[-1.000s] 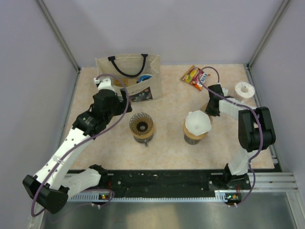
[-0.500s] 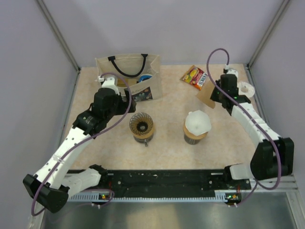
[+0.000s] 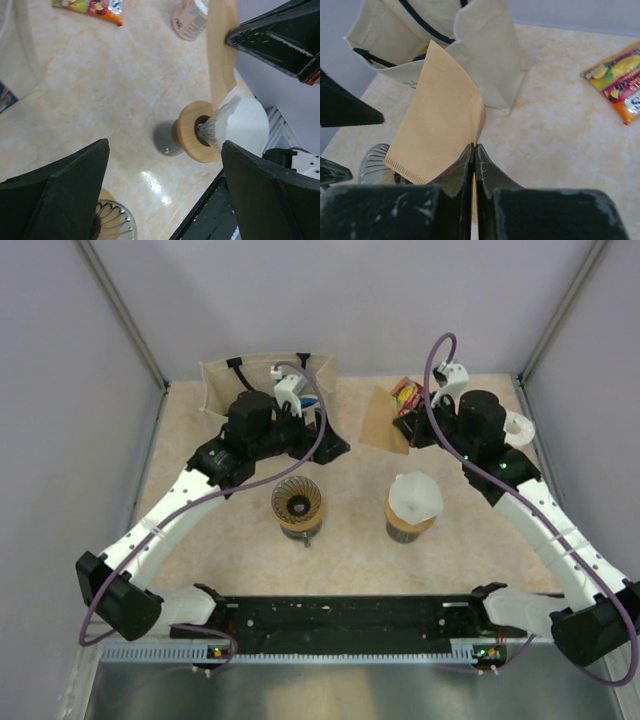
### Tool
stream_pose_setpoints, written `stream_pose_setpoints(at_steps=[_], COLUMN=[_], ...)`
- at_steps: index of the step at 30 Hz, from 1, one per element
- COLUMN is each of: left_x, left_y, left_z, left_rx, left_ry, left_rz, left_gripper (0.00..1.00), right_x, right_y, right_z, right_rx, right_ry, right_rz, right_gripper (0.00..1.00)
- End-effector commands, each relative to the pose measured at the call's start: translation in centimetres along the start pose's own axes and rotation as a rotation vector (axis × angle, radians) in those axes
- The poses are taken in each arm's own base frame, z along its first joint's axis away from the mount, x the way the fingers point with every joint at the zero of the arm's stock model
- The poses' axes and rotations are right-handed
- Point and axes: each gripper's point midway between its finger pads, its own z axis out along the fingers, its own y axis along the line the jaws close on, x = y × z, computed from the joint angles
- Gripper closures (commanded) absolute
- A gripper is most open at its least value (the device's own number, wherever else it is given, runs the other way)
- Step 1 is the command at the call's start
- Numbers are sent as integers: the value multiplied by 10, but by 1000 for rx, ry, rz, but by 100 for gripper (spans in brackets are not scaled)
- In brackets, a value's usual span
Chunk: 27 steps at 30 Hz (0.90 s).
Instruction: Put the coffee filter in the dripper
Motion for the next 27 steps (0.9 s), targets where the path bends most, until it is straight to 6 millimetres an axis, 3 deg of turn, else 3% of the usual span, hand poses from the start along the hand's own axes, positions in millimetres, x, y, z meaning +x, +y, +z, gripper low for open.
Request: stream_pose_setpoints(at_steps=[1,9,16,19,21,22,24,26,27], left_x=[-36,-30,-17,-18,-16,-14,-12,-7,-5], left_y=[-47,-58,-69,-72,-74,-71,-68,-68,-67], left_z=[4,18,28,33,34,35,33,27,23], left_rx=[189,262,343,364,378,372,369,394,394], left_ry=[-73,-35,10,7,14,17,9,1,-3], left_rz=[73,55,32,7,19,34,95,203,249], left_gripper=[1,5,44,71,97,100,100,100,100], right_x=[-36,-23,-12,-5,-2,-2,-3,-6,-11], right_y=[48,87,88,94,90,87,79,72,69], right_z=[-7,-16,-18,-20,-21,-22,-26,-33,-41], right_rx=[-147,-286,-298,-342,-329,-313,-270,-229,-214], right_ry=[-77,-56,-42,-29,-27,-33,-53,-82,-108], right_rz=[-83,-83,-52,-54,-55,-55,-54,-51,-51], right_gripper=[100,100,100,100,98,96,85,50,43])
